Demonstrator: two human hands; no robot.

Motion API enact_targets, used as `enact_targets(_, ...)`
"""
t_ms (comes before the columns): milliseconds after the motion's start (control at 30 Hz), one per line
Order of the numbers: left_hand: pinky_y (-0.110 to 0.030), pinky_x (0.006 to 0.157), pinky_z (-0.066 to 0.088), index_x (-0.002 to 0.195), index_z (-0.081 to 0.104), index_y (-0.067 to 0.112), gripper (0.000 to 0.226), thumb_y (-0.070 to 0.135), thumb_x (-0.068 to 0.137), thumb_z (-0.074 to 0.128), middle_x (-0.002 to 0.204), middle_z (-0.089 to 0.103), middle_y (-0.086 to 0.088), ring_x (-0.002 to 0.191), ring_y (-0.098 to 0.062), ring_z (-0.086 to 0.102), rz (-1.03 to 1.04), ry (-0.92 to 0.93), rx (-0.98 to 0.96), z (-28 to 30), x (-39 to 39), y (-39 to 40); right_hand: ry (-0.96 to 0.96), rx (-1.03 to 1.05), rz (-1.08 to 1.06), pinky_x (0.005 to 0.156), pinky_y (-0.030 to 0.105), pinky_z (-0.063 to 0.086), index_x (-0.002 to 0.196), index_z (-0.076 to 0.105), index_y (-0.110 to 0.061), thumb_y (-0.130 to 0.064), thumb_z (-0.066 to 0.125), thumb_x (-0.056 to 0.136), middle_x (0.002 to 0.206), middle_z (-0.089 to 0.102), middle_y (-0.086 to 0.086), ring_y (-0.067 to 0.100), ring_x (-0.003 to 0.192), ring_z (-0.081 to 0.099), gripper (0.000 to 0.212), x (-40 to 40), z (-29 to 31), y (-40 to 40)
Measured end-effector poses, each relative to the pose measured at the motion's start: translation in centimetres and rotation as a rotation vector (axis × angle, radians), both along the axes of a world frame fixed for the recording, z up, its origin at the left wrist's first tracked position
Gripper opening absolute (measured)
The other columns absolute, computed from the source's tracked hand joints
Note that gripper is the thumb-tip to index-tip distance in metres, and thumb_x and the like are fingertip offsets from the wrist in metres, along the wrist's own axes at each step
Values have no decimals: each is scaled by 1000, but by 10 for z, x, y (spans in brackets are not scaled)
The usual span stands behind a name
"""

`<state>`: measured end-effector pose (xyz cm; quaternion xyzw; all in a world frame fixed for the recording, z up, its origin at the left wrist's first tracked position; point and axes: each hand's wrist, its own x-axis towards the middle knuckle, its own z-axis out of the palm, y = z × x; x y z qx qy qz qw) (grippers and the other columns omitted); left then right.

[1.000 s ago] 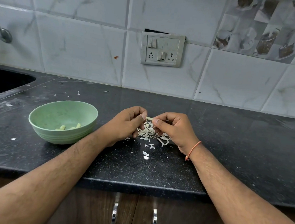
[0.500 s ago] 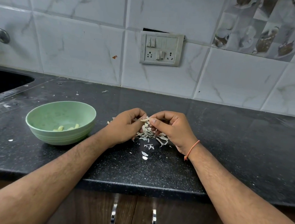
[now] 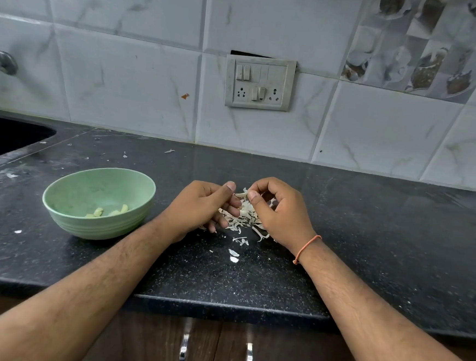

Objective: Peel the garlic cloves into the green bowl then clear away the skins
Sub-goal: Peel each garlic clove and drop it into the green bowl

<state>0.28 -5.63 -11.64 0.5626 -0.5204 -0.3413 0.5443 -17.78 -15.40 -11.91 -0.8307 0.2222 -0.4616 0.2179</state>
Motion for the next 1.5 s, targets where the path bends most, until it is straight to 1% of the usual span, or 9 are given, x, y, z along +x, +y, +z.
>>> enact_targets(133,-22,43,47,123,72,20,28,38,110,56,97,81,-10,54,-15,65,-50,-3,8,2,-1,1,22,-47,-4,70,10,44,92,72,-16,-13,73,98,90,70,-11,11,80,65,7,-2,1,1)
enact_targets(367,-22,43,48,104,72,5,23,27,104,69,91,81,-9,49,-10,59,3,-14,-17,1,1,1,33,-71,-11,71,10,44,93,73,-15,-13,74,98,90,70,-11,10,83,65,5,-3,1,2)
enact_targets(633,-24,45,49,109,76,6,25,29,104,68,101,82,-7,49,-9,53,-105,-48,9,2,2,2,37,-76,-15,71,10,44,92,72,-15,-12,73,98,92,70,-11,12,82,65,7,-2,1,2)
enact_targets(1000,-28,52,54,98,82,16,16,28,89,87,88,81,-9,53,-14,62,160,-40,-118,-2,9,-1,-5,36,-133,76,21,53,92,80,-25,-27,70,102,92,76,-16,7,89,69,14,-4,-1,-2)
enact_targets(1133,-36,58,57,93,83,19,17,33,85,90,82,81,-5,54,-15,65,205,-80,-130,-2,11,-1,48,-9,-152,80,18,45,81,79,-27,-26,86,88,99,70,-17,5,101,65,9,-7,-3,-4)
enact_targets(1267,-32,52,56,88,83,19,17,33,84,91,73,78,-7,54,-16,65,224,-139,-126,-1,8,0,18,-100,-164,80,5,38,96,77,-25,-19,91,80,111,64,-14,5,106,61,23,-9,1,-1)
enact_targets(1367,-28,48,53,87,83,19,17,33,83,92,66,75,-4,53,-15,66,220,-171,-114,-1,7,1,9,-167,-151,81,10,41,103,78,-26,-23,85,89,107,66,-17,6,104,61,16,-8,2,3)
enact_targets(1433,-28,48,54,87,83,19,17,33,83,92,65,74,-3,53,-14,65,218,-175,-109,-1,7,0,6,-196,-178,82,20,46,93,79,-25,-29,80,95,99,68,-17,9,100,62,5,-7,0,0)
enact_targets(1500,-28,49,54,87,83,19,17,33,83,92,67,75,-4,53,-14,66,219,-183,-109,-1,7,0,-1,-183,-206,85,18,45,87,79,-24,-31,83,91,97,68,-16,9,99,62,9,-7,-2,-3)
